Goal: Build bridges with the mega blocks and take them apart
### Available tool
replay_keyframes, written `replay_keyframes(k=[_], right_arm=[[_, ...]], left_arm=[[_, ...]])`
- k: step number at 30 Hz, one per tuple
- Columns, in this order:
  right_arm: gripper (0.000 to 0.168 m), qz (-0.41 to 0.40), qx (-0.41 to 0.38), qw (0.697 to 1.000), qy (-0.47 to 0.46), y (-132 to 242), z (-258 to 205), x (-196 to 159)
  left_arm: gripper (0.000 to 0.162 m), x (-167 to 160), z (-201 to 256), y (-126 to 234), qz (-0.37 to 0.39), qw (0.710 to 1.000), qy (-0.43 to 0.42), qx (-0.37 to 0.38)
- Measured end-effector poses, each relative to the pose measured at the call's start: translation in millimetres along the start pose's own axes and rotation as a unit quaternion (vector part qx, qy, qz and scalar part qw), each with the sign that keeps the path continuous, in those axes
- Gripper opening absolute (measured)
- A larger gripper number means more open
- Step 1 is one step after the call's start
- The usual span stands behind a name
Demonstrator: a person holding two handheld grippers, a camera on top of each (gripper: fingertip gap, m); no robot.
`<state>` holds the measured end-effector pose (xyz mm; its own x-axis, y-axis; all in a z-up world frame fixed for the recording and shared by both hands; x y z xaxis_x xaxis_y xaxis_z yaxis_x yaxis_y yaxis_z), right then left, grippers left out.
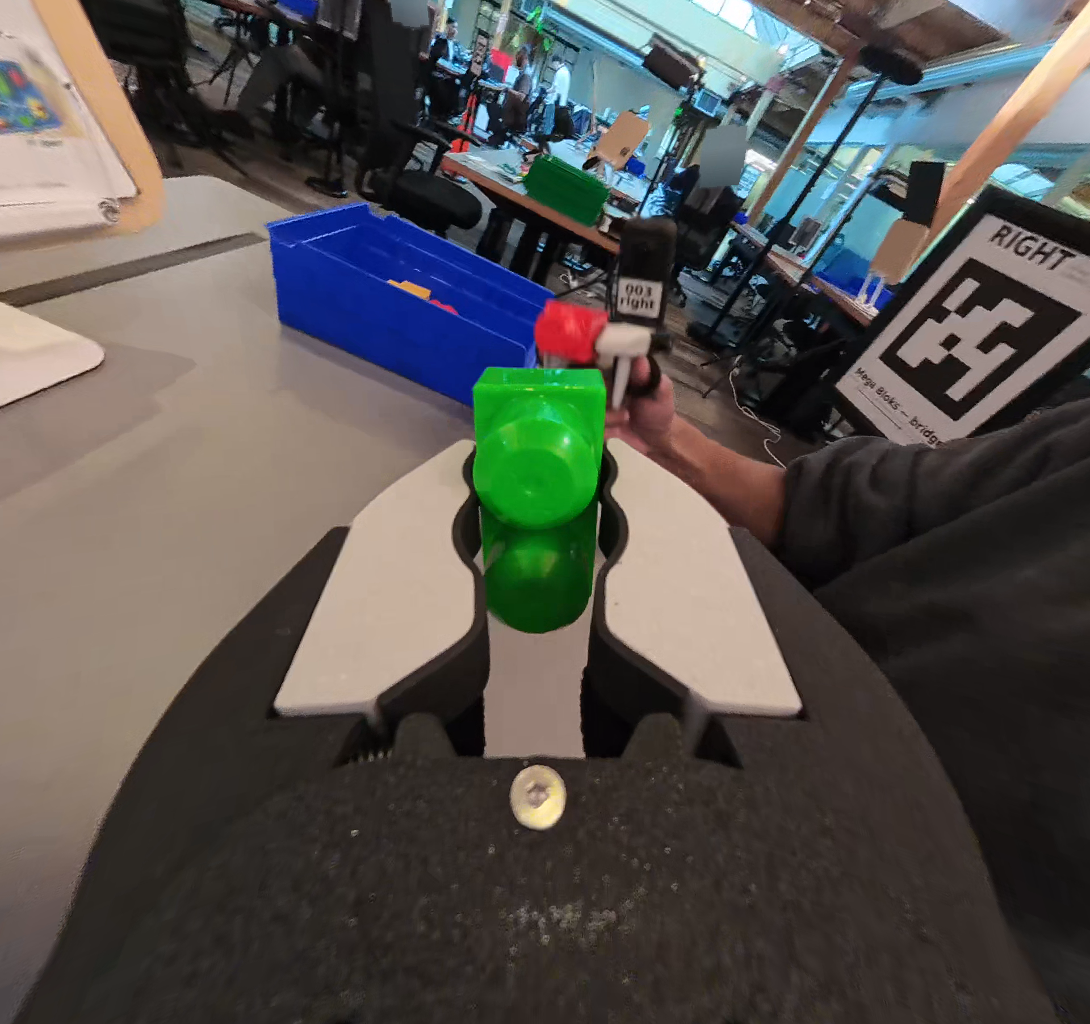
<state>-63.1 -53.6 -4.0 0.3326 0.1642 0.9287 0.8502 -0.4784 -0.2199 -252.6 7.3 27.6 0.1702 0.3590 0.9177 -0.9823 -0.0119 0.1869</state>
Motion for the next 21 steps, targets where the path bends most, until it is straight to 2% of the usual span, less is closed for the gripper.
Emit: replay_keyframes(k=[2, 4, 6, 8, 11, 13, 21], right_arm=[[0.036, -0.002, -0.085, 0.995, 0.042, 40.4, 12.7, 37.3], [0.036, -0.065, -0.182, 0.980, 0.038, 85.4, 35.4, 57.7], [0.036, -0.140, -0.340, 0.929, 0.038, 145.5, 72.9, 67.0], [0.036, -0.240, -0.433, 0.869, -0.011, 198.3, 106.3, 53.1], [0.037, -0.343, -0.464, 0.809, -0.113, 238.8, 147.0, 13.8], [0.037, -0.415, -0.489, 0.758, -0.122, 256.7, 167.5, -6.5], [0.037, -0.457, -0.480, 0.736, -0.138, 247.2, 212.4, -39.5]], left_arm=[[0.036, 2.3, 3.1, 0.9, -0.001, 1.000, -0.011, 0.005], [0.036, -0.9, 7.4, -4.0, -0.015, 0.999, -0.028, 0.012], [0.036, -5.8, 12.8, -11.7, -0.032, 0.999, -0.041, 0.012], [0.036, -10.2, 16.7, -20.1, -0.046, 0.997, -0.052, 0.015], [0.036, -13.3, 23.2, -29.4, -0.057, 0.996, -0.061, 0.010], [0.036, -14.1, 26.0, -32.9, -0.059, 0.996, -0.060, 0.003], [0.036, -18.7, 22.9, -35.1, -0.066, 0.996, -0.052, 0.010]])
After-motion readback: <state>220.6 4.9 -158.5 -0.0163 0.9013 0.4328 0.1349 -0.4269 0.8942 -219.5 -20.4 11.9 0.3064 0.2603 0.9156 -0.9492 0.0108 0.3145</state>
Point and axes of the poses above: each gripper's, where its closed fingertips meet, y back along the fingers, x out of its top, z = x × y across the jaws, the point moved 2 cm from there along y, back along the fingers, and after that the axes turned 11 degrees about x, right-handed, at the moved point
